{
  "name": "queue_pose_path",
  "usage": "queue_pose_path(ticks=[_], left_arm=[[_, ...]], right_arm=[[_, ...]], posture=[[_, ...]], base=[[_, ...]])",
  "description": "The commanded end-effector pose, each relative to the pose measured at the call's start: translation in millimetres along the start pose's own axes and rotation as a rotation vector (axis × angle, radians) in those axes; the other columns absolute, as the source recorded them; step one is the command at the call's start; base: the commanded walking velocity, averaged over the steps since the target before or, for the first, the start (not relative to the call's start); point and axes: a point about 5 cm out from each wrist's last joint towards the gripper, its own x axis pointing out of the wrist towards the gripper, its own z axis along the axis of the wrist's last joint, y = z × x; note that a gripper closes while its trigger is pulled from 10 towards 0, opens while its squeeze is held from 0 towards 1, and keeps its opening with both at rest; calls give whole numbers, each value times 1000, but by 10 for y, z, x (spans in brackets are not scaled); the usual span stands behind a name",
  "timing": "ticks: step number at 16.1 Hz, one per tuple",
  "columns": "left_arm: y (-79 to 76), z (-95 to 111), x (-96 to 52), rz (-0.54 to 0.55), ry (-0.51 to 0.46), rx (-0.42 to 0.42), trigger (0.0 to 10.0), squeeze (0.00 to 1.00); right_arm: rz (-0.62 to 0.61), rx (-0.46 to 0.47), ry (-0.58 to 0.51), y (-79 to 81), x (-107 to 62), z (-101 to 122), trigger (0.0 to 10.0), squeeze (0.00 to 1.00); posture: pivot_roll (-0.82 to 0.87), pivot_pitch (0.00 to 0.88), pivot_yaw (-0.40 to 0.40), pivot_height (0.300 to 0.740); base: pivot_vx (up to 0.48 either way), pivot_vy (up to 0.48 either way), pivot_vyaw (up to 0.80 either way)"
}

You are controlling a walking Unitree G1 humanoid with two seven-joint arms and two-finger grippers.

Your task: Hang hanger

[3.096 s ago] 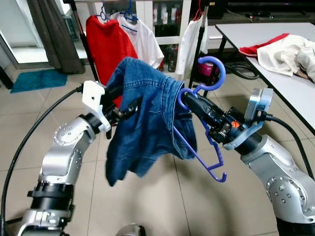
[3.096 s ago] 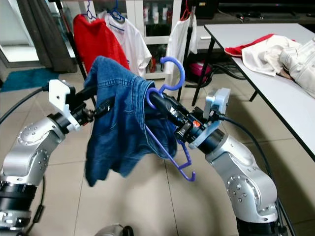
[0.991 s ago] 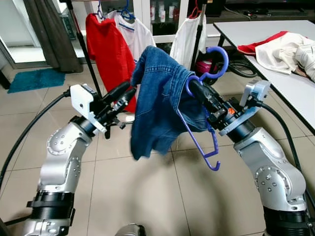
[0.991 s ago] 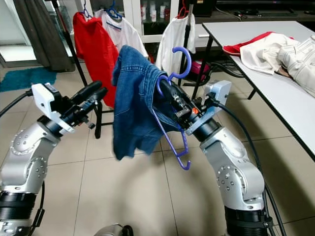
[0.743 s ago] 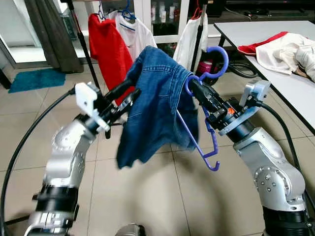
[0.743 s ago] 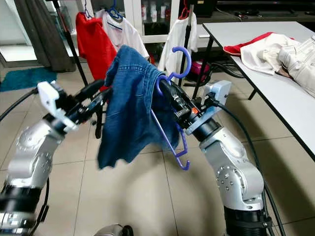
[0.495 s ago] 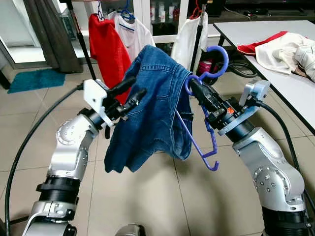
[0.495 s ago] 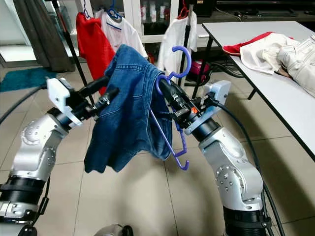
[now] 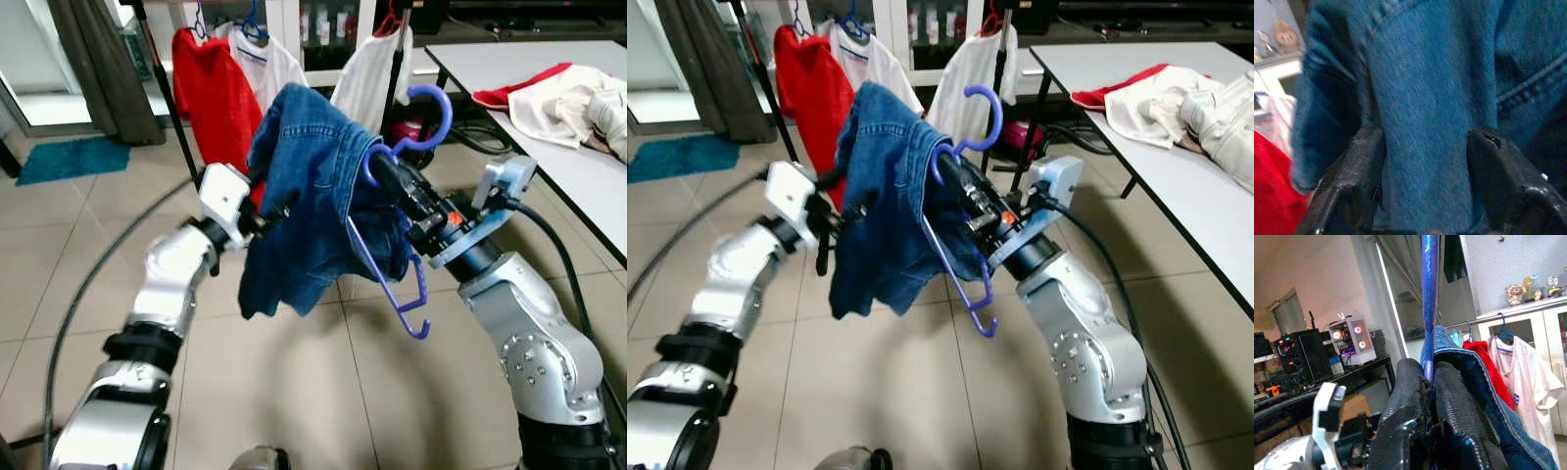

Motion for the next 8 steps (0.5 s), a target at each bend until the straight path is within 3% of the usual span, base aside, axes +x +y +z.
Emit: queue_pose_path(ticks=[1,2,3,4,8], left_arm=[[11,-2,56,-7,13,-8,10000,0],[16,-50,87,3,38,-31,2471,0],[17,-59,94,4,44,-33,2471,0],[18,-66,103,3,48,-39,0,0],[19,-65,143,-4,41,-40,0,0]], right_arm=[[44,-22,-47,75,50,128,10000,0],[46,-24,-48,82,52,136,10000,0],[47,-24,-48,85,52,139,10000,0],[47,-25,-48,88,50,142,10000,0],[44,-28,-47,91,34,148,10000,0]], posture=[[-60,29,54,740],[-60,29,54,740],[-60,29,54,740],[-60,29,54,740],[-78,30,67,740]], base=[[0,0,0],[0,0,0],[0,0,0],[0,0,0],[0,0,0]])
